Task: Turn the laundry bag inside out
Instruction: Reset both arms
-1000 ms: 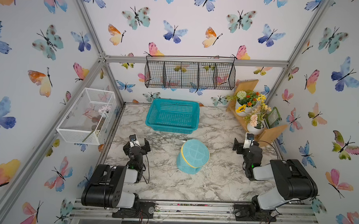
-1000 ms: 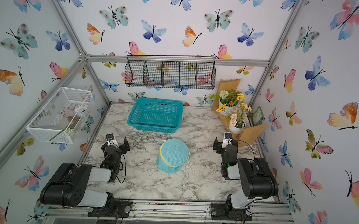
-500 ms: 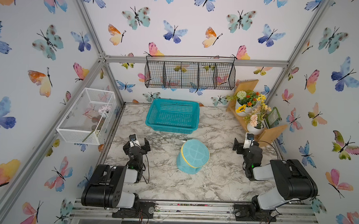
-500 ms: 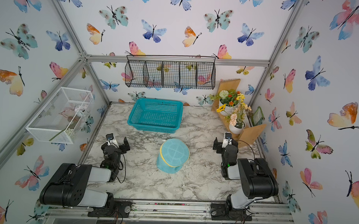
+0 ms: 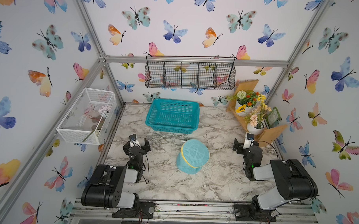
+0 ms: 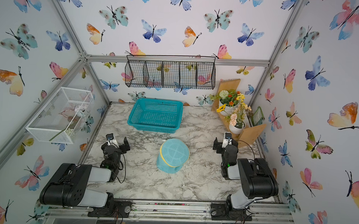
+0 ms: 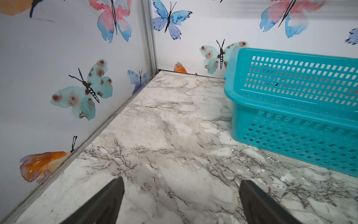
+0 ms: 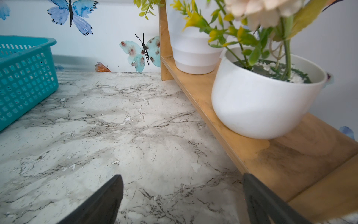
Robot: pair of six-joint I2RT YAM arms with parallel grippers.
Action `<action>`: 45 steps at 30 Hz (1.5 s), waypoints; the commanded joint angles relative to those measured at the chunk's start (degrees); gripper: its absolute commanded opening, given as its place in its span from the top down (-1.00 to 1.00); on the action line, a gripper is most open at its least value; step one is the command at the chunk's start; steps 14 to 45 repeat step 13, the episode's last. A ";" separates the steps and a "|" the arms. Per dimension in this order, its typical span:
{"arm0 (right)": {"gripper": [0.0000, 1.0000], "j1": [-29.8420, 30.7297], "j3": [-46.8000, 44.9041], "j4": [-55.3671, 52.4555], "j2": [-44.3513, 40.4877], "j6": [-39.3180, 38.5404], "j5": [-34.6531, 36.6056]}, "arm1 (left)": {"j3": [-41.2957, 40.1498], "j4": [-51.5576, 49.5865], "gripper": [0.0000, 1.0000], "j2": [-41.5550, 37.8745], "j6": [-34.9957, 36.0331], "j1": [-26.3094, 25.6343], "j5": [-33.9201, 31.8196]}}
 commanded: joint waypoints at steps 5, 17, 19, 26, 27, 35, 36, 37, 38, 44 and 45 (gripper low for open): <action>-0.97 -0.39 -0.48 1.76 0.19 -0.41 -0.69 | 0.35 1.28 -0.97 -0.77 0.35 -0.10 1.43; -0.97 -0.47 -0.53 2.06 0.27 -0.45 -0.69 | 0.42 1.21 -0.97 -0.77 0.34 -0.02 1.66; -0.97 -0.47 -0.53 2.06 0.27 -0.45 -0.69 | 0.42 1.21 -0.97 -0.77 0.34 -0.02 1.66; -0.97 -0.47 -0.53 2.06 0.27 -0.45 -0.69 | 0.42 1.21 -0.97 -0.77 0.34 -0.02 1.66; -0.97 -0.47 -0.53 2.06 0.27 -0.45 -0.69 | 0.42 1.21 -0.97 -0.77 0.34 -0.02 1.66; -0.97 -0.47 -0.53 2.06 0.27 -0.45 -0.69 | 0.42 1.21 -0.97 -0.77 0.34 -0.02 1.66; -0.97 -0.47 -0.53 2.06 0.27 -0.45 -0.69 | 0.42 1.21 -0.97 -0.77 0.34 -0.02 1.66; -0.97 -0.47 -0.53 2.06 0.27 -0.45 -0.69 | 0.42 1.21 -0.97 -0.77 0.34 -0.02 1.66; -0.97 -0.47 -0.53 2.06 0.27 -0.45 -0.69 | 0.42 1.21 -0.97 -0.77 0.34 -0.02 1.66; -0.97 -0.47 -0.53 2.06 0.27 -0.45 -0.69 | 0.42 1.21 -0.97 -0.77 0.34 -0.02 1.66; -0.97 -0.47 -0.53 2.06 0.27 -0.45 -0.69 | 0.42 1.21 -0.97 -0.77 0.34 -0.02 1.66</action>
